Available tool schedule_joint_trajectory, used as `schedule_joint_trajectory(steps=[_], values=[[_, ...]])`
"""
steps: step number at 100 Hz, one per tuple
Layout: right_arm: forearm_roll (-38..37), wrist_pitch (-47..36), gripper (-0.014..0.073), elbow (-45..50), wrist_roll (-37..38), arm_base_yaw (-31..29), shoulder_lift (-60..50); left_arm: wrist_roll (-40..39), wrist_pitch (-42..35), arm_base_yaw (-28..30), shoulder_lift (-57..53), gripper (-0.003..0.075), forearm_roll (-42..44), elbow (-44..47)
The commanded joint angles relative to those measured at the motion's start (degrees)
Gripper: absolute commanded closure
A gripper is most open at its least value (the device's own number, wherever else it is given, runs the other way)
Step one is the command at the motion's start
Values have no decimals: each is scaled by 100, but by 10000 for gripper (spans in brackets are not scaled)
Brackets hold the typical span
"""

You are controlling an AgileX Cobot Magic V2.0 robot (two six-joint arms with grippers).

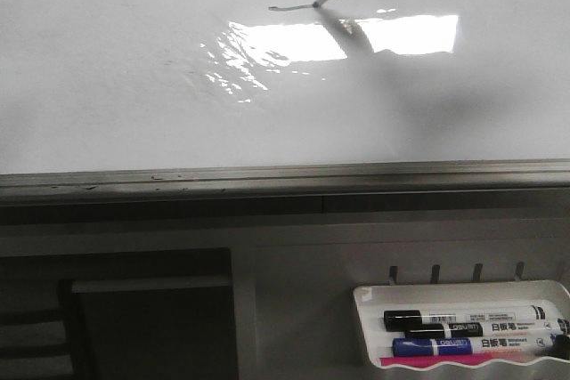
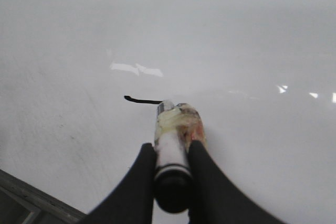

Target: Write number 7 on whiteboard

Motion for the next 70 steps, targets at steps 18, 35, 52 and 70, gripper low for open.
schedule_joint_trajectory(steps=[18,35,52,70], values=[[4,112,646,-97,-66,-235,-68,-8,-145,13,-43,230,-113,-157],[4,727,646,-84,-66,-212,77,-8,-145,13,-43,230,-150,-157],[27,1042,646,149,-66,-198,150,-8,-145,13,-43,229,-193,-157],[14,1514,646,162,-66,-198,-351,-8,-38,13,-43,230,-193,-157]])
